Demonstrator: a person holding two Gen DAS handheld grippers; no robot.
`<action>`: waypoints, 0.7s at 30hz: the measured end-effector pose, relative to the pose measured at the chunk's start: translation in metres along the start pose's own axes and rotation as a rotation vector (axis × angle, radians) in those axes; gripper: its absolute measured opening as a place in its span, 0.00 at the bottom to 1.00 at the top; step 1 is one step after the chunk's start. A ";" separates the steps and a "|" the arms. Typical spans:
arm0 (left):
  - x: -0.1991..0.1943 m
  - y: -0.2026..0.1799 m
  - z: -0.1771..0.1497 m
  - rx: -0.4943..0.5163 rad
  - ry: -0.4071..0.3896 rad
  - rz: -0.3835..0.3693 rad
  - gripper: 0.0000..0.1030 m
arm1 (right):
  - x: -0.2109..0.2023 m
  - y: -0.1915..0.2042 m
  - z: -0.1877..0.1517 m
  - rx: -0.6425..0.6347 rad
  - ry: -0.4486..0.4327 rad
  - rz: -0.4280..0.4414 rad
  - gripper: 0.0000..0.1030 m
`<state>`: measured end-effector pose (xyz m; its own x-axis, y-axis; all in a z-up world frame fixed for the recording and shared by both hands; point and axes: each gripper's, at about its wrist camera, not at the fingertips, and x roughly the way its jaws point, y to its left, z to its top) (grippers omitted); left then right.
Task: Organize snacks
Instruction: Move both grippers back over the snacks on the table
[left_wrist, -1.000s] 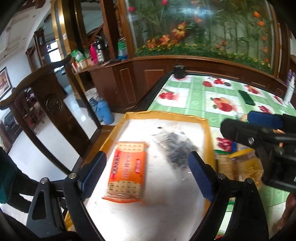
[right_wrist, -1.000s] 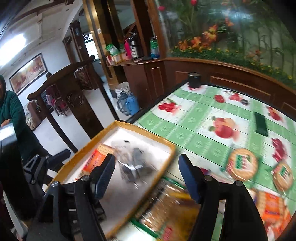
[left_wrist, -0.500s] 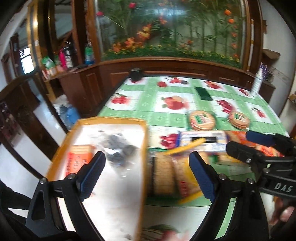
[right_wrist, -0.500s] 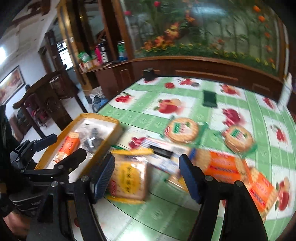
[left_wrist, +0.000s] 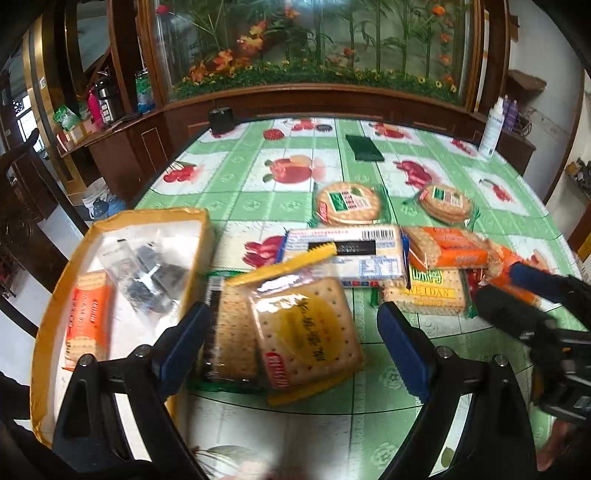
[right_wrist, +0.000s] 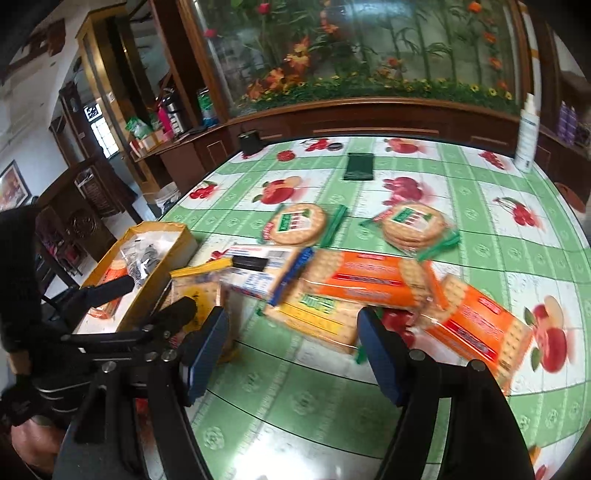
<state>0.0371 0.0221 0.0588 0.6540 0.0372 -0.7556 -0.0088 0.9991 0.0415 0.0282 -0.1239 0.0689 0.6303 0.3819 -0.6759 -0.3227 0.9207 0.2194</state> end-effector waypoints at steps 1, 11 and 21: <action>0.003 -0.002 0.000 -0.001 0.007 -0.005 0.89 | -0.003 -0.003 -0.001 0.006 -0.004 -0.002 0.70; 0.032 -0.017 -0.007 -0.011 0.083 -0.017 0.89 | -0.050 -0.053 -0.014 0.081 -0.058 -0.072 0.74; 0.037 -0.023 -0.008 -0.004 0.088 -0.071 0.86 | -0.085 -0.104 -0.043 0.039 0.021 -0.195 0.74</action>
<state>0.0555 0.0010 0.0250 0.5841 -0.0324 -0.8110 0.0324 0.9993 -0.0166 -0.0218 -0.2555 0.0735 0.6633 0.1944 -0.7226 -0.1680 0.9797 0.1093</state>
